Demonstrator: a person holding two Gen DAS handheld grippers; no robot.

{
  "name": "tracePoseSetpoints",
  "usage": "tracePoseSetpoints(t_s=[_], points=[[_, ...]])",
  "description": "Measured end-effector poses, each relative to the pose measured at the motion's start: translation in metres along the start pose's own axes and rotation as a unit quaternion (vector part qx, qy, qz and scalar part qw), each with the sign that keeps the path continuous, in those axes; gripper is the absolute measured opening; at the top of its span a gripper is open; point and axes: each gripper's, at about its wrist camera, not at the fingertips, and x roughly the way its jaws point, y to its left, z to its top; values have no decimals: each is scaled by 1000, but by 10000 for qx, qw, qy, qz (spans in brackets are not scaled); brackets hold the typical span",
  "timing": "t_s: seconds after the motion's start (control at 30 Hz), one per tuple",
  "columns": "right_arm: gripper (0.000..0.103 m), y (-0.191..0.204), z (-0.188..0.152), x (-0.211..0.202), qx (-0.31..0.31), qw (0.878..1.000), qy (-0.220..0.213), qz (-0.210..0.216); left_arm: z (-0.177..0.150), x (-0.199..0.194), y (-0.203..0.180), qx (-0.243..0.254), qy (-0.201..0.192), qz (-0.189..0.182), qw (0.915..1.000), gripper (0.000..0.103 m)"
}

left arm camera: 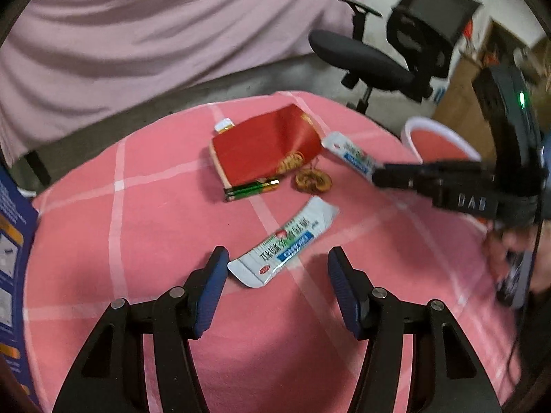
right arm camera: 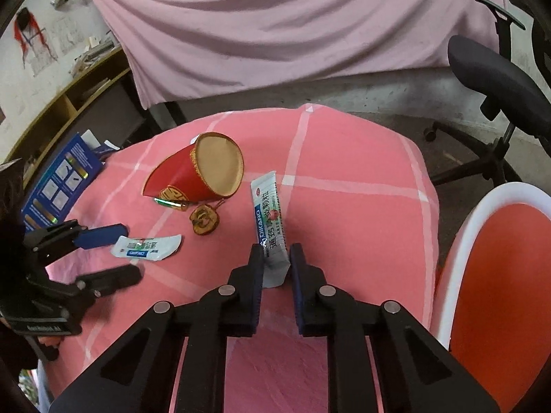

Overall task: Collect trash
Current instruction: 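Grasp a white sachet with the left tool while the right tool grasps another white sachet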

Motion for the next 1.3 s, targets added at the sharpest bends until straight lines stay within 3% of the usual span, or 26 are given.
tracePoseSetpoints(t_s=[0.33,0.47,0.73,0.83,0.93,1.17,1.3], points=[[15,-10,-2,-3,242,9992,-48,325,-7,14,-19,127,-49,154,9998,19],[31,-2,0,-3,80,9996,-92,240,-7,14,-24,75,-88,321,9994,19],[32,12,4,8,-260,9995,12,-171,-12,6,-26,-485,-187,457,9976,19],[35,14,6,9,-206,9998,-42,8,-13,4,-29,-683,-217,580,9957,19],[49,12,8,12,-25,9998,-73,163,-12,3,-28,-841,-236,609,9943,19],[50,20,11,23,-179,9997,67,-128,-14,-4,-20,-1122,-291,525,9919,19],[36,22,7,20,-419,9987,80,-289,-14,-5,-20,-1120,-298,559,9917,19]])
